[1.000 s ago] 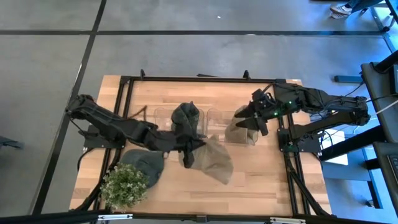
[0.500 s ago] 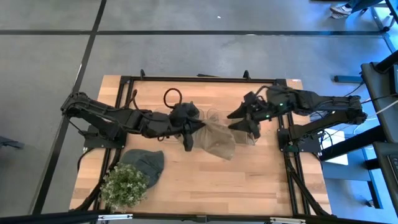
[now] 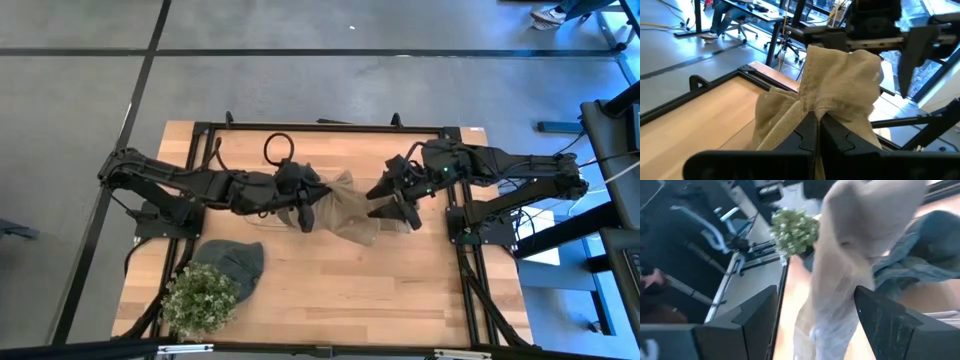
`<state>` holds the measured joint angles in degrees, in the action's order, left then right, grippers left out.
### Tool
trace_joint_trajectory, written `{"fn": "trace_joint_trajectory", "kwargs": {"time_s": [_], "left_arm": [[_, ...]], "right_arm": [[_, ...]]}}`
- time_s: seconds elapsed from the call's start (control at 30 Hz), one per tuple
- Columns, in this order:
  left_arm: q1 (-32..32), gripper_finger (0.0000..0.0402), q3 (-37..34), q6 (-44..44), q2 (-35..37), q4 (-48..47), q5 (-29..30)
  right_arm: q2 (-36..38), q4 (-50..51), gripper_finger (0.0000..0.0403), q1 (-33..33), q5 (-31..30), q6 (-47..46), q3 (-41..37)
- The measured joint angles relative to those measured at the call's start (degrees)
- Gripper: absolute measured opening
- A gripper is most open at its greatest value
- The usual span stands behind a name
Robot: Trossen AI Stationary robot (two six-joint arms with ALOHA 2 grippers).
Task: Pick & Place hat
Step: Put the brown cap into the right transparent bin
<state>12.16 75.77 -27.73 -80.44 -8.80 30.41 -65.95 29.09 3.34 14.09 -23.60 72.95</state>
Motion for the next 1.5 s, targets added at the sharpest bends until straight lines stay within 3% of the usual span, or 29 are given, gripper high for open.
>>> {"fn": "trace_joint_trajectory", "kwargs": {"time_s": [0.1,0.23,0.43,0.63,0.9,1.17,1.33,1.5], "left_arm": [[-0.56,0.0004,0.00,0.00,0.00,0.09,-0.09],[-1.10,0.0004,0.00,0.00,0.00,0.96,-0.17],[-2.27,0.0004,0.02,0.00,0.00,1.70,-1.76],[-2.89,0.0004,0.02,0.00,0.00,1.79,-1.84],[-2.95,0.0005,0.02,0.00,0.00,1.75,-1.84],[-2.95,0.0013,0.02,0.98,0.00,1.64,-1.81],[-2.83,0.0023,0.02,6.19,0.00,1.38,-1.78],[-2.82,0.0050,0.02,6.07,0.00,1.33,-0.74]], "right_arm": [[0.00,1.42,0.0265,0.73,0.36,0.46,0.00],[0.00,5.65,0.0262,1.94,-4.87,1.39,0.00],[0.00,7.05,0.0227,2.53,-8.45,1.16,0.00],[0.00,7.05,0.0162,2.53,-8.48,1.26,0.00],[0.11,7.22,0.0035,2.53,-8.49,1.41,0.00],[0.48,7.18,0.0034,2.53,-8.53,-0.27,0.00],[0.48,7.05,0.0036,2.53,-8.57,-2.17,0.00],[0.48,6.15,0.0038,2.53,-8.55,-3.17,0.00]]}}
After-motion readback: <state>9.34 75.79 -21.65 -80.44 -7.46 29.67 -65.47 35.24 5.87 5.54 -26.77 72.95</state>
